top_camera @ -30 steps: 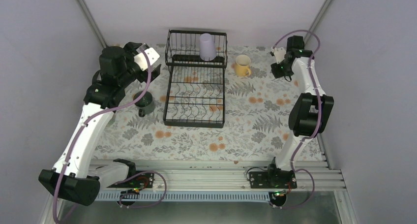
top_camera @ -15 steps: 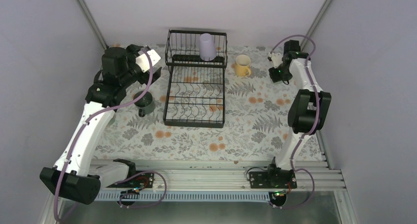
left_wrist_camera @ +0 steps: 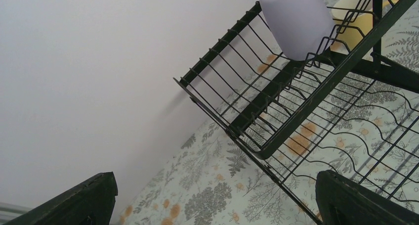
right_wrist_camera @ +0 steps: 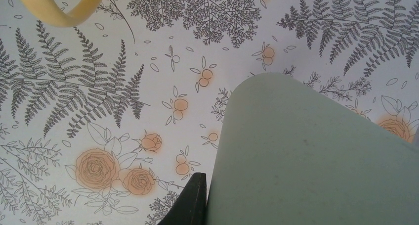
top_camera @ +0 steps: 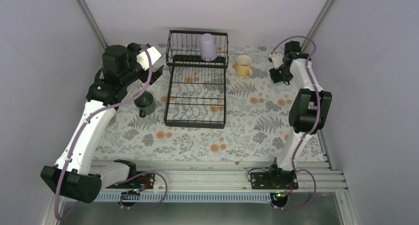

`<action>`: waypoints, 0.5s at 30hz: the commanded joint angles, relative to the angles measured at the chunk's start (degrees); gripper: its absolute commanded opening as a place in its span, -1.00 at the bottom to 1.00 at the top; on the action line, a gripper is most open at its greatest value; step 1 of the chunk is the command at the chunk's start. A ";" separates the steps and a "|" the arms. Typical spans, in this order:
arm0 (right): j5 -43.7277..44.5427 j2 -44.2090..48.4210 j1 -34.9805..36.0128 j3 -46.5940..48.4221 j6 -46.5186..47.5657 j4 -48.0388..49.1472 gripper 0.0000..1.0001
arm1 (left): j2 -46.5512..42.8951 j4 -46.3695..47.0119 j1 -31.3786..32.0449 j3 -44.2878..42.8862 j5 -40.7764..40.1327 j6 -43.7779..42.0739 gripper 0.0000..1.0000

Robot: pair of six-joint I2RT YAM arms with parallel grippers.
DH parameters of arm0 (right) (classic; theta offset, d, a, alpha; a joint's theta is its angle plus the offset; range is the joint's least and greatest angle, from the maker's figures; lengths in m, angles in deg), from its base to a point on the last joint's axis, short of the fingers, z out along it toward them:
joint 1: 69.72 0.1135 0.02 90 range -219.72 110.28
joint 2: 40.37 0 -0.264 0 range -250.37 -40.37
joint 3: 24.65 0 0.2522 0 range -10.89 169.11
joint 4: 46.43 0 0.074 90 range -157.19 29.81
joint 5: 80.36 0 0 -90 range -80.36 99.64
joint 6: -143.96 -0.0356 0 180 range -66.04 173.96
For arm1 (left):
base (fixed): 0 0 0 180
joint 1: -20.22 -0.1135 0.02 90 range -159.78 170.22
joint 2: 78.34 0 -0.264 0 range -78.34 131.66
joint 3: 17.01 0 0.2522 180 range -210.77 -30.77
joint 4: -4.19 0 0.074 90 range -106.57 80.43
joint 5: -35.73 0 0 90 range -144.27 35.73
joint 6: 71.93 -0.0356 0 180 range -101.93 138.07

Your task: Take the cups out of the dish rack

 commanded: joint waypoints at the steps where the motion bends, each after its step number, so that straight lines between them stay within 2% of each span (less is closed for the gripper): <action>1: -0.45 -1.70 -0.04 0.60 0.52 1.68 -0.93 | 0.38 1.27 -0.26 -0.77 0.19 1.60 1.00; 4: -0.22 -2.74 0.23 0.78 0.42 1.65 -0.92 | 0.34 1.44 -0.27 -0.17 0.73 1.97 1.00; 15: 0.51 -5.32 1.41 3.40 0.07 1.15 -0.60 | 1.30 1.13 -0.20 -0.81 1.96 2.49 1.00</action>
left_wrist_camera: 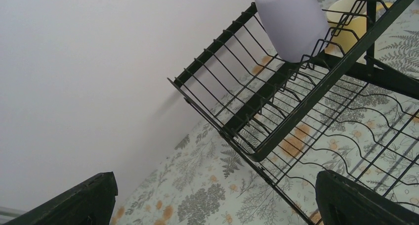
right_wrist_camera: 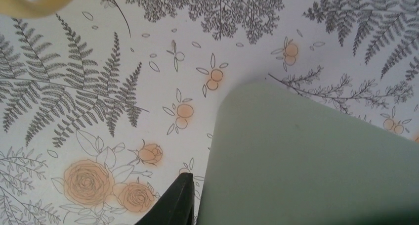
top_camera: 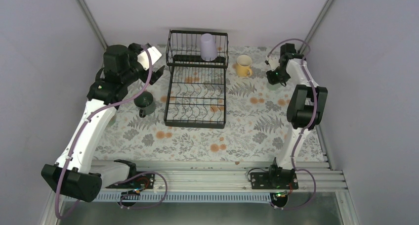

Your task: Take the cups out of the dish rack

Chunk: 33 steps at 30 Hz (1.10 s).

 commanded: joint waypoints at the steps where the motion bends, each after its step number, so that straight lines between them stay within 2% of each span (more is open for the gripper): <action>1: 0.47 -1.03 0.76 3.21 0.06 0.37 -0.56 | 1.00 1.07 -0.21 -0.88 1.33 1.48 1.00; 4: 0.92 -0.55 0.95 3.51 -0.05 0.94 -0.33 | 1.19 1.28 -0.25 -0.89 1.96 1.93 1.00; 7: 2.21 1.42 1.53 3.48 -0.19 2.09 -0.22 | 1.13 1.95 -0.22 -0.48 2.00 2.34 1.00; 10: 4.39 4.20 2.65 3.56 -0.49 3.39 -0.01 | 1.06 3.38 -0.25 0.38 1.93 2.75 1.00; 13: 8.45 7.49 5.06 3.62 -0.45 4.00 0.12 | 1.33 4.70 -0.20 1.31 2.77 3.74 1.00; 17: 13.32 10.81 9.48 4.27 -0.49 4.83 0.47 | 2.83 6.34 -0.16 1.62 3.99 5.81 1.00; 19: 14.47 12.36 11.73 5.33 -0.87 5.13 0.58 | 3.67 7.29 -0.09 1.45 5.12 6.65 1.00; 23: 12.21 14.38 14.40 8.32 -2.13 4.88 0.72 | 5.45 10.91 0.02 0.76 10.87 7.80 1.00; 26: 9.53 15.61 14.92 9.57 -3.60 5.23 0.80 | 10.56 9.11 0.51 -5.38 14.00 10.28 1.00; 27: 8.33 16.44 14.88 9.14 -3.92 6.40 0.81 | 12.84 8.20 0.77 -7.91 14.45 11.68 1.00; 30: 4.36 20.66 14.86 4.86 -4.78 11.25 0.99 | 18.53 8.10 1.48 -13.78 16.83 16.05 1.00; 33: 0.26 24.52 14.88 1.49 -5.48 13.61 1.00 | 22.71 10.80 2.76 -17.53 21.18 18.91 1.00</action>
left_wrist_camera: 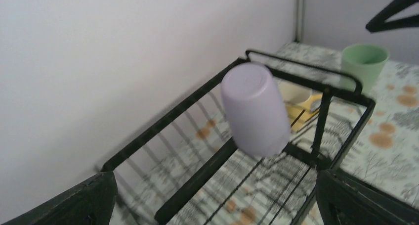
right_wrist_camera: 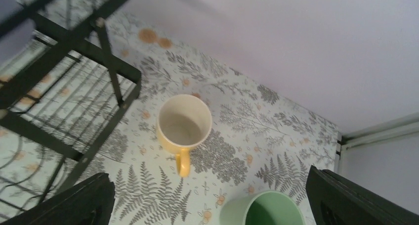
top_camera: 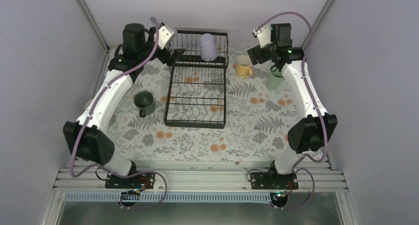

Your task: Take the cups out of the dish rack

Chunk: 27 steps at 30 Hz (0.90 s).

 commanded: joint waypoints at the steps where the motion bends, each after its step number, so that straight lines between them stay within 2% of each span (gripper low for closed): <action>1: -7.07 6.01 -0.32 -3.97 -2.52 5.48 1.00 | 6.41 3.18 2.19 -6.59 8.63 7.10 1.00; 6: -10.38 9.39 -0.40 -7.74 -1.81 7.94 1.00 | 17.53 -1.13 5.48 -18.86 12.07 8.57 1.00; 10: -10.49 11.23 -0.34 -10.60 -0.85 9.00 1.00 | 23.30 0.70 6.22 -23.40 18.19 10.14 1.00; 16: -10.35 13.33 -0.34 -15.31 -0.45 11.22 1.00 | 34.34 -0.81 6.39 -35.67 19.14 13.63 1.00; 22: -10.60 13.26 -0.36 -16.65 -0.51 11.84 1.00 | 40.62 3.03 6.47 -38.53 20.97 15.79 1.00; 27: -9.76 12.86 -0.35 -17.70 0.06 12.62 1.00 | 44.34 1.14 6.33 -42.75 21.84 15.77 1.00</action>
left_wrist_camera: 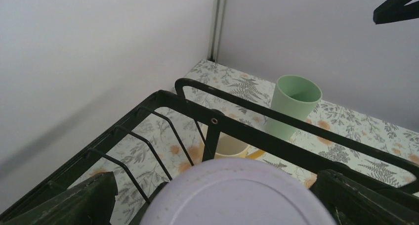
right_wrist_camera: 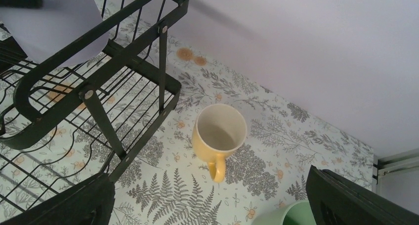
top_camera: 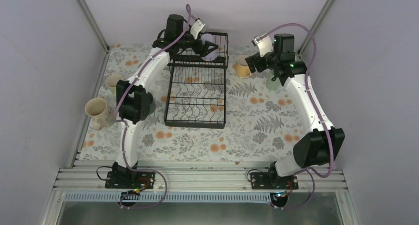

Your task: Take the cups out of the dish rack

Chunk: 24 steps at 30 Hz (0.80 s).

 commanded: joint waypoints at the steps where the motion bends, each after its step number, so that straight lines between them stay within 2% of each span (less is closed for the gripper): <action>1: 0.22 0.96 -0.10 -1.74 0.87 2.75 1.00 | 2.11 -0.50 -0.08 -4.34 2.95 1.23 1.00; 4: 0.14 0.78 -0.12 -2.88 0.90 3.83 1.00 | 2.39 -1.71 -0.08 -4.24 3.44 0.56 0.94; 10: -0.25 0.37 -0.10 -2.98 0.61 4.36 1.00 | 2.07 -3.79 -0.35 -5.15 3.51 0.19 0.28; 13: -0.34 0.65 -0.09 -2.68 0.50 4.11 1.00 | 1.42 -4.36 -0.54 -5.13 3.87 0.29 0.10; 20: -1.36 2.28 -0.12 0.40 -0.33 2.49 1.00 | -2.21 -5.13 -1.15 -4.36 4.87 -0.35 -0.02; 22: -4.74 2.48 -0.07 2.33 -1.05 1.12 1.00 | -4.33 -4.33 -1.59 -2.98 5.46 0.07 -0.02; 24: -12.68 2.14 -0.14 4.92 -1.64 -1.00 1.00 | -7.15 -3.06 -1.97 -1.26 6.14 0.69 -0.02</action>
